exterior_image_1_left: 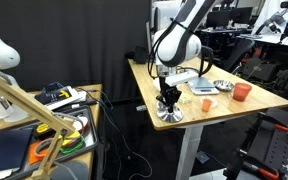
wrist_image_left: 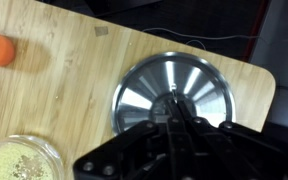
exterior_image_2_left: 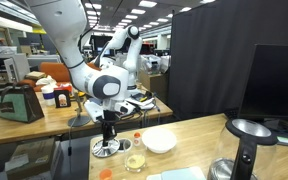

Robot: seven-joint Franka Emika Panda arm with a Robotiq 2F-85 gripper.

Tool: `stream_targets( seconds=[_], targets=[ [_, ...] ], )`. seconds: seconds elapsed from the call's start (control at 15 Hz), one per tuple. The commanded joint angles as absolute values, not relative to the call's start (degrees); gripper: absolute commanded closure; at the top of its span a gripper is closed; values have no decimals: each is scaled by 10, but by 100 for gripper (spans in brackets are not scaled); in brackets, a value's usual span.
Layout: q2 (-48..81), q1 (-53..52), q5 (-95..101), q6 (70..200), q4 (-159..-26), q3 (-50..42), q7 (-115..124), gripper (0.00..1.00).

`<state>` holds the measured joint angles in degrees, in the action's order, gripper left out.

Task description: Pick up the lid from the table and put it on the frying pan

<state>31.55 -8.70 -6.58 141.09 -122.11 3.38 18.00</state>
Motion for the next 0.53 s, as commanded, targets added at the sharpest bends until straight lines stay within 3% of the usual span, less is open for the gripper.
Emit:
stream_targets(
  seconds=[0.0,0.47],
  targets=[
    [305,-91,-64,1407,-1227,31,174,99],
    [204,-87,-61,1414,-1287,36,163,99]
  ],
)
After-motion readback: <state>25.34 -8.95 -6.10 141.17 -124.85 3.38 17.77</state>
